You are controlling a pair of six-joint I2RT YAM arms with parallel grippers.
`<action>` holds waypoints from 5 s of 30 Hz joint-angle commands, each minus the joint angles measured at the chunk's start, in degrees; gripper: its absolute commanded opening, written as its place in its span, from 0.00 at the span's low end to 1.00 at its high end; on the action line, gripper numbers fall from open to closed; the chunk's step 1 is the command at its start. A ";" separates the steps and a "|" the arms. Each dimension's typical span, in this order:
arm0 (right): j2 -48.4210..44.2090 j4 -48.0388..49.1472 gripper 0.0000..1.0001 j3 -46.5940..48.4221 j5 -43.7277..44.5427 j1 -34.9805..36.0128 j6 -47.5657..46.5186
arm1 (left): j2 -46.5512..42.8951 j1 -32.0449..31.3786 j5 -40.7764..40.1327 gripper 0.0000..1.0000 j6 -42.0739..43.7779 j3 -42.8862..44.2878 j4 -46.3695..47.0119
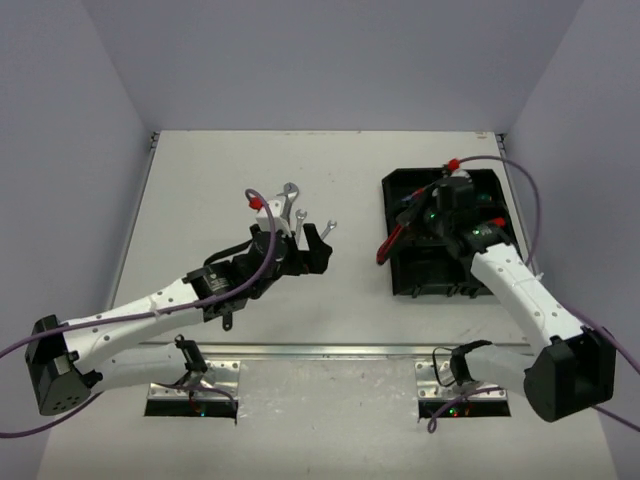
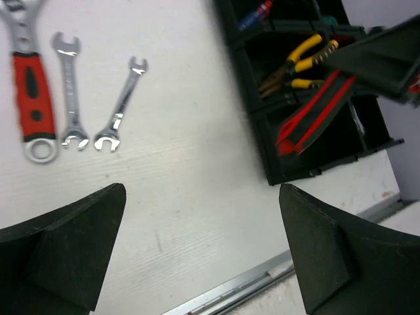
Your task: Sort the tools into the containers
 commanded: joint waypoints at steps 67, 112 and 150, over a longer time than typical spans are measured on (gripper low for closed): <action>2.09 -19.02 0.99 13.64 2.61 2.11 -21.95 | 5.48 30.98 0.87 1.00 -7.25 1.50 -26.41; -12.36 -21.76 0.99 2.80 0.45 2.07 -19.75 | 55.04 21.63 17.34 0.42 19.40 39.30 -16.09; -12.33 -19.93 0.98 1.33 -4.12 2.15 -20.10 | 69.19 18.64 19.38 0.04 21.84 43.46 -30.94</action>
